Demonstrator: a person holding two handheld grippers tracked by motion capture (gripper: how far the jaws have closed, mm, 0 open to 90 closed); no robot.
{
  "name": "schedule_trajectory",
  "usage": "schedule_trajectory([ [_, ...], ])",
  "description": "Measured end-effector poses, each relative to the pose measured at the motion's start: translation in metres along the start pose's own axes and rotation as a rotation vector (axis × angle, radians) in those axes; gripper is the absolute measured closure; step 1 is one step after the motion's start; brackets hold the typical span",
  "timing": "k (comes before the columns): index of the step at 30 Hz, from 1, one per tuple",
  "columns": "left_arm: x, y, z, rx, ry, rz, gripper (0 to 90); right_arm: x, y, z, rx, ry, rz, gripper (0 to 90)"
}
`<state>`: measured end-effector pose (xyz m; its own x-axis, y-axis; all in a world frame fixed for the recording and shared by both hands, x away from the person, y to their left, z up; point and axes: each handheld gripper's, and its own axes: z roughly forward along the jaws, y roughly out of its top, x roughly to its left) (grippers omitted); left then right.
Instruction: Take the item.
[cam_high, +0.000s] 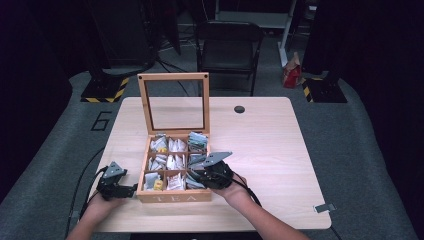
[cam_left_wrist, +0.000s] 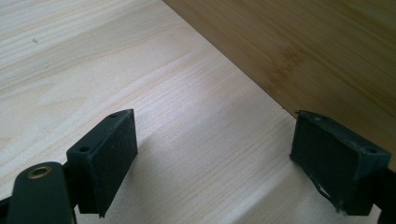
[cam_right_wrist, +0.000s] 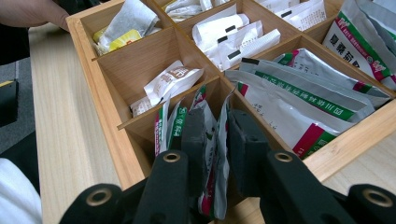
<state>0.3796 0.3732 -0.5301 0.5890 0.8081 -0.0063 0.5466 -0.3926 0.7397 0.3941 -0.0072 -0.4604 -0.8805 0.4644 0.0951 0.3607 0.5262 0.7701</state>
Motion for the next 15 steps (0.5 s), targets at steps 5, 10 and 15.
schedule_trajectory([
  [5, 0.0, 0.0, 0.0, 0.0, 0.0, 0.0, 14.0, -0.0012, 0.0003, 0.0004, 0.0, -0.006, 0.013, 78.1],
  [10, 0.0, 0.0, 0.0, 0.0, 0.0, 0.0, 14.0, -0.0018, -0.0011, 0.0031, 0.024, -0.007, 0.019, 80.0],
  [15, 0.0, 0.0, 0.0, -0.001, 0.0, -0.001, 14.0, -0.0003, -0.0013, 0.0048, 0.029, -0.006, 0.004, 81.7],
])
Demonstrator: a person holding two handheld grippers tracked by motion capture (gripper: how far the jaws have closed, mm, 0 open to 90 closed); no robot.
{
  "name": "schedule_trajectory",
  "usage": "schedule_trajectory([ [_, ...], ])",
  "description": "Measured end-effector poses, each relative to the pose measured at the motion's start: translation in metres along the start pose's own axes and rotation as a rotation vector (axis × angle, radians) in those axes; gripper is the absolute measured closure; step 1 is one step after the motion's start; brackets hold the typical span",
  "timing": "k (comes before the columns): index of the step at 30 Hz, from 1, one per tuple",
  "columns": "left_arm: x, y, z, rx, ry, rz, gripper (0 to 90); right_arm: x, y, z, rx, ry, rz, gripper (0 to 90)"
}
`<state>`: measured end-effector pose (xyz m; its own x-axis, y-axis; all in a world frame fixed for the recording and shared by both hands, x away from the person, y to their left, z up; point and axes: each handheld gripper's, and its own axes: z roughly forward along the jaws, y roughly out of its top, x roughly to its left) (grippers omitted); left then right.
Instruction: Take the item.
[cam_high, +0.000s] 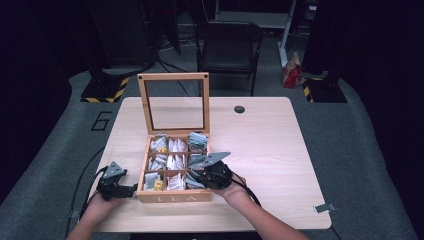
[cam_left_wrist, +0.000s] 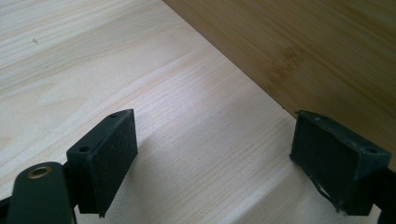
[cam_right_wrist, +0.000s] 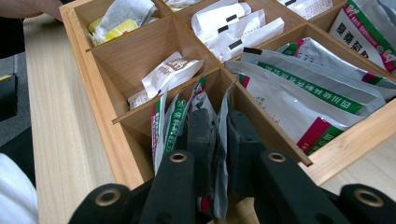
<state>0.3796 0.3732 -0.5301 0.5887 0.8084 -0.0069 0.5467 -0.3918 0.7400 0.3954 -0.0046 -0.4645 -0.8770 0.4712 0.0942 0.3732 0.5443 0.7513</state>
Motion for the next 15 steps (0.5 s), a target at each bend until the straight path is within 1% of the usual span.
schedule_trajectory([
  [2, 0.0, 0.0, 0.0, 0.0, 0.0, 0.0, 14.0, -0.0002, -0.0004, 0.0012, 0.001, 0.004, -0.008, 82.1],
  [8, 0.0, 0.0, 0.0, 0.0, 0.0, 0.0, 14.0, -0.0006, -0.0013, 0.0021, 0.005, 0.009, -0.006, 85.9],
  [15, 0.0, 0.0, 0.0, 0.0, 0.0, 0.001, 14.0, -0.0006, -0.0012, 0.0028, 0.004, 0.006, -0.008, 87.9],
])
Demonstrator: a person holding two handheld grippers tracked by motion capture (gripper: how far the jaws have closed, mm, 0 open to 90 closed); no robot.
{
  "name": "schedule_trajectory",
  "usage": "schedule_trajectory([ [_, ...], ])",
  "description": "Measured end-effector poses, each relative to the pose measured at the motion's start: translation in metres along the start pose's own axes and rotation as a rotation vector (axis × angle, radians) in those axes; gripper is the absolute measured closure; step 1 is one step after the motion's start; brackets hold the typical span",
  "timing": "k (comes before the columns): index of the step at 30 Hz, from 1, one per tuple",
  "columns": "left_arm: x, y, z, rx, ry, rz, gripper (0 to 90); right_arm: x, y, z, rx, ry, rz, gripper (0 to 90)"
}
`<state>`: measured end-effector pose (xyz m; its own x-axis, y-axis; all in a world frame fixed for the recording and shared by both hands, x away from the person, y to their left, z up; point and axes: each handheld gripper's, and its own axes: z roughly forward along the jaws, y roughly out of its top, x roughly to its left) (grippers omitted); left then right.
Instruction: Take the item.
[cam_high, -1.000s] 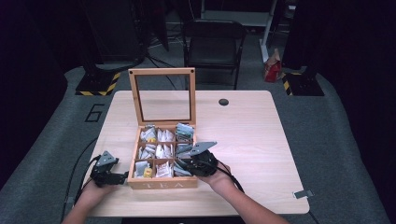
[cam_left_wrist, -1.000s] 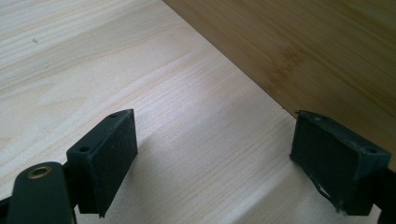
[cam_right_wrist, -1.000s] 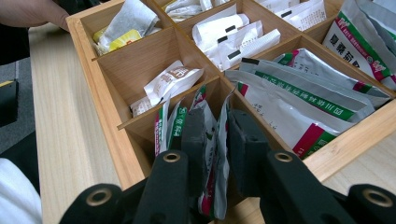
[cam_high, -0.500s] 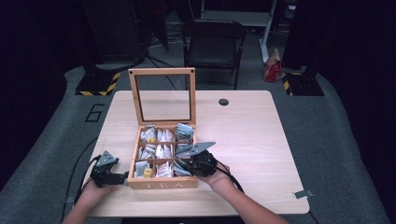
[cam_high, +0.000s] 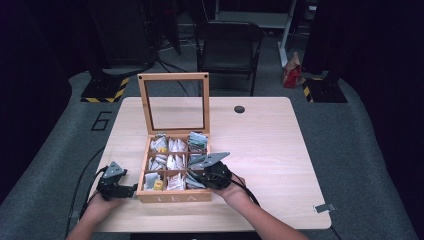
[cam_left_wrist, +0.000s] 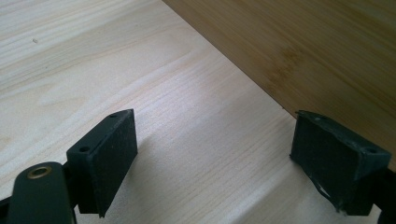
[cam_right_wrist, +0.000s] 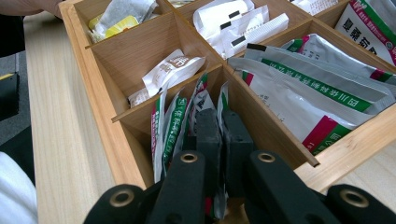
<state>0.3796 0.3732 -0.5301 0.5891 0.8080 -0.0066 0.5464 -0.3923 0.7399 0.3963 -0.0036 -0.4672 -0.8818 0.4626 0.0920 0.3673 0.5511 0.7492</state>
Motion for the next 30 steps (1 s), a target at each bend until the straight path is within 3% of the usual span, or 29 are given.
schedule_trajectory([
  [16, 0.0, 0.0, 0.0, 0.001, 0.0, 0.002, 14.0, 0.001, 0.001, -0.001, -0.001, 0.007, -0.001, 90.0],
  [30, 0.0, 0.0, 0.0, 0.0, 0.0, 0.001, 14.0, 0.003, 0.014, -0.016, -0.031, 0.033, -0.005, 90.0],
])
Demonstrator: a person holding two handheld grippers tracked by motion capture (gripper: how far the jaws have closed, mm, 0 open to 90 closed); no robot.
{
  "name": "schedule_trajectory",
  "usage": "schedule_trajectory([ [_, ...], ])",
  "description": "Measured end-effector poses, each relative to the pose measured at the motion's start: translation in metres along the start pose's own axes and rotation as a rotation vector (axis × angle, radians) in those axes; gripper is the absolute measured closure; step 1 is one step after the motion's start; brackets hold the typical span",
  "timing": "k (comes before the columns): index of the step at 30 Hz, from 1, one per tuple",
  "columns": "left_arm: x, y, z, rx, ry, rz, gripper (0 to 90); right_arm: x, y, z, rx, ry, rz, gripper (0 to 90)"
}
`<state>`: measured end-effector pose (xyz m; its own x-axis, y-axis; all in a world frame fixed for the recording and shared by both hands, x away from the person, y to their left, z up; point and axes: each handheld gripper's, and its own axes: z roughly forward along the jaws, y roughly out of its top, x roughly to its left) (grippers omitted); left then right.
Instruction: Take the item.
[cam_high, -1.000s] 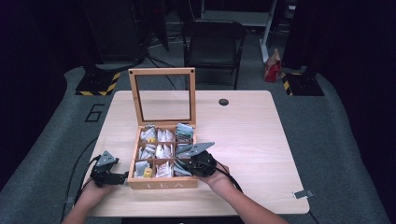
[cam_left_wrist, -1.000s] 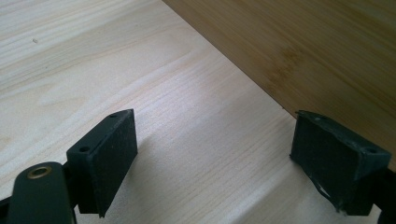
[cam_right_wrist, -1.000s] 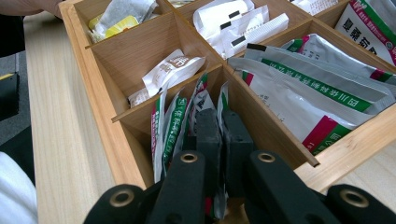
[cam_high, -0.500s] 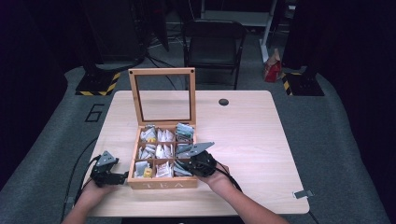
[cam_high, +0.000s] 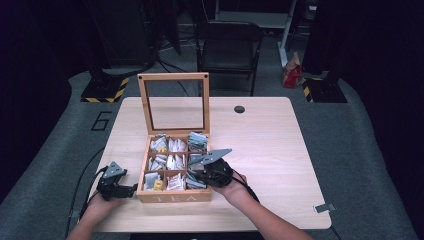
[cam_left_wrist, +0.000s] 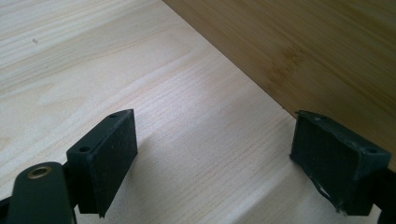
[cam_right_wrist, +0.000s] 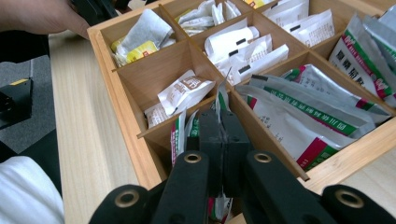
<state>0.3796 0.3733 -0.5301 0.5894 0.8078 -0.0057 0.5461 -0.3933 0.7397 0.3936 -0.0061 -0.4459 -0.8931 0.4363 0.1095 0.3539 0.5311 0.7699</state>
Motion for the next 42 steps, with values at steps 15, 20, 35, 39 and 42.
schedule_trajectory([
  [15, 0.0, 0.0, 0.0, 0.0, 0.0, 0.0, 14.0, -0.004, 0.018, -0.023, -0.04, 0.026, 0.01, 90.0],
  [20, 0.0, 0.0, 0.0, 0.0, 0.0, 0.0, 14.0, -0.004, 0.023, -0.03, -0.052, 0.03, 0.017, 90.0],
  [35, 0.0, 0.0, 0.0, 0.001, 0.0, 0.001, 14.0, -0.008, 0.036, -0.05, -0.089, 0.022, 0.007, 89.9],
  [39, 0.0, 0.0, 0.0, 0.001, 0.0, 0.001, 14.0, -0.009, 0.037, -0.052, -0.094, 0.015, 0.008, 90.0],
  [42, 0.0, 0.0, 0.0, 0.001, 0.0, 0.001, 14.0, -0.01, 0.037, -0.055, -0.094, 0.009, 0.005, 89.9],
])
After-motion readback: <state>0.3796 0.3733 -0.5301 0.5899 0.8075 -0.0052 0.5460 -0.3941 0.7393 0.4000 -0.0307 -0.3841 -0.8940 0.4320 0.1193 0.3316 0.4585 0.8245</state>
